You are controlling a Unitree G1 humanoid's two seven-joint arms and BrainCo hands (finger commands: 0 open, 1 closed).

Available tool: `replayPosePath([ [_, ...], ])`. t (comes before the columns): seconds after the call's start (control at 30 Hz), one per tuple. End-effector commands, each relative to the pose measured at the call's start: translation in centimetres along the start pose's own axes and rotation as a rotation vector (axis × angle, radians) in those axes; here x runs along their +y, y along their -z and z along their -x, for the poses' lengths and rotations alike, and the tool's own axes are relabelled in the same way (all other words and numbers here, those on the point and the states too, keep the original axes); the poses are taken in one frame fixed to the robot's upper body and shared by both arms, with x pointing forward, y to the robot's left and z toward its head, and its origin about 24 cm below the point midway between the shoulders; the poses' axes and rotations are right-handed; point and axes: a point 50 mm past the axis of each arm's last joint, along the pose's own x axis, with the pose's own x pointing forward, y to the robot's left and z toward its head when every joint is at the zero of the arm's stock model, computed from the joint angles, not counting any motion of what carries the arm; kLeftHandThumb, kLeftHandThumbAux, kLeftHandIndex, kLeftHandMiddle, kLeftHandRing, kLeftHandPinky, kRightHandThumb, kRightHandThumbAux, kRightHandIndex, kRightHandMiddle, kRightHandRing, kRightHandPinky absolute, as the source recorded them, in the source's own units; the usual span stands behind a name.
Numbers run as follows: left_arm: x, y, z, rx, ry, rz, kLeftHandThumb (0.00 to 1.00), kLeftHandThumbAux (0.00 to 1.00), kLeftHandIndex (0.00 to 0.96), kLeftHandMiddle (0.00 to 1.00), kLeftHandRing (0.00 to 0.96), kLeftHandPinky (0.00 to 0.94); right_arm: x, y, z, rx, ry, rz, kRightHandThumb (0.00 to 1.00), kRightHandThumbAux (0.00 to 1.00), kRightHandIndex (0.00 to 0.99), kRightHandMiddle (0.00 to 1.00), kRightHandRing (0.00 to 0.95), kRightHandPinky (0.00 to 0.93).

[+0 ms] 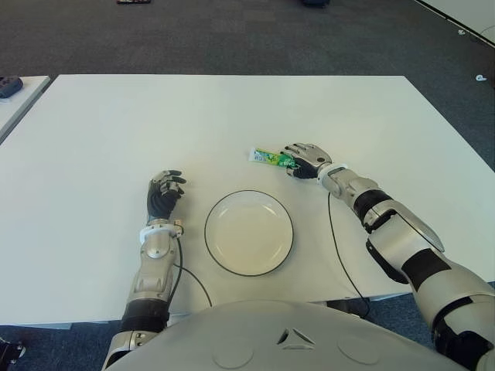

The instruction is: Put the toothpaste on the table into the plate.

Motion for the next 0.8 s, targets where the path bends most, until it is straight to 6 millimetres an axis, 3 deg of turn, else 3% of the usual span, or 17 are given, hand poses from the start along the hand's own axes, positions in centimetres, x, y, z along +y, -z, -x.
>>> replayPosePath([
  [0.03, 0.20, 0.57, 0.31, 0.026, -0.019, -0.005, 0.832, 0.682, 0.394, 0.502, 0.641, 0.612, 1.61, -0.40, 0.31, -0.020, -0.090, 0.028, 0.575, 0.371, 0.000, 0.000, 0.000, 0.000],
  [0.8, 0.28, 0.64, 0.46, 0.021, -0.028, 0.001, 0.831, 0.683, 0.390, 0.505, 0.638, 0.601, 1.96, -0.29, 0.65, -0.027, -0.056, -0.017, 0.514, 0.546, 0.000, 0.000, 0.000, 0.029],
])
